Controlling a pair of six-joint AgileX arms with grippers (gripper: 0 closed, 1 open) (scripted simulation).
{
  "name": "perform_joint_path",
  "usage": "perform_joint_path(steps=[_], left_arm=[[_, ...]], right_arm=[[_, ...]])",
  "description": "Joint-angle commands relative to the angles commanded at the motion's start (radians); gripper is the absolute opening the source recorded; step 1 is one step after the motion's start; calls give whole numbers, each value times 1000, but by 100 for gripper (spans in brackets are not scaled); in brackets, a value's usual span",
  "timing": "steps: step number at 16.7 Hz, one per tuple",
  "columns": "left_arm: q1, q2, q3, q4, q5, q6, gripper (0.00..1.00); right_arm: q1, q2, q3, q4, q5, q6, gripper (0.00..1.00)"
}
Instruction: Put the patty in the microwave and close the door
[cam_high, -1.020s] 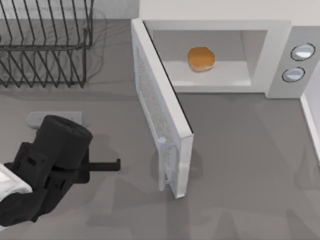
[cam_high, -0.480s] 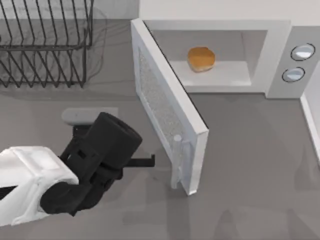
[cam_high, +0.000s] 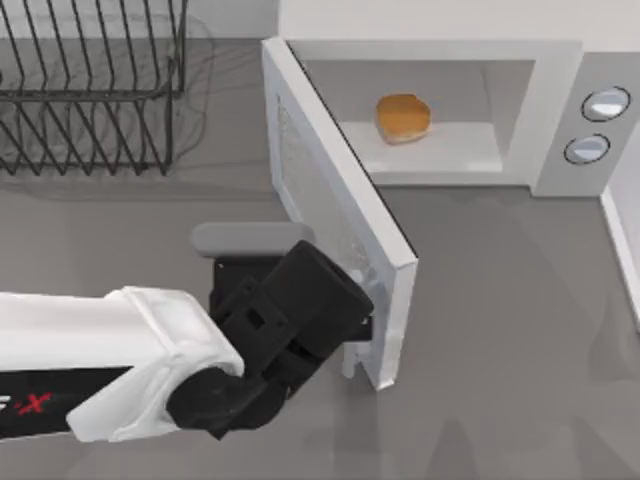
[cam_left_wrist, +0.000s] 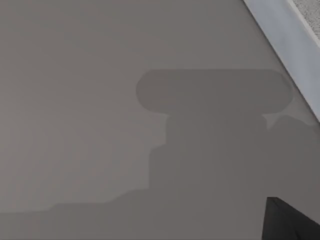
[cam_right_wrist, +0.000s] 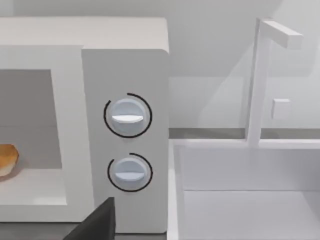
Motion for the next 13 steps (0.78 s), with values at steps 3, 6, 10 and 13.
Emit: perform_joint_path(steps=[3, 6, 10, 13], left_arm=[[-3, 8, 13, -5, 0, -7, 0], [-42, 78, 99, -46, -18, -48, 0], [-114, 208, 261, -125, -52, -126, 0], [-157, 286, 359, -173, -71, -173, 0]], right_arm=[[0, 0, 0, 0, 0, 0, 100], [0, 0, 0, 0, 0, 0, 100], [0, 0, 0, 0, 0, 0, 100], [0, 0, 0, 0, 0, 0, 100]])
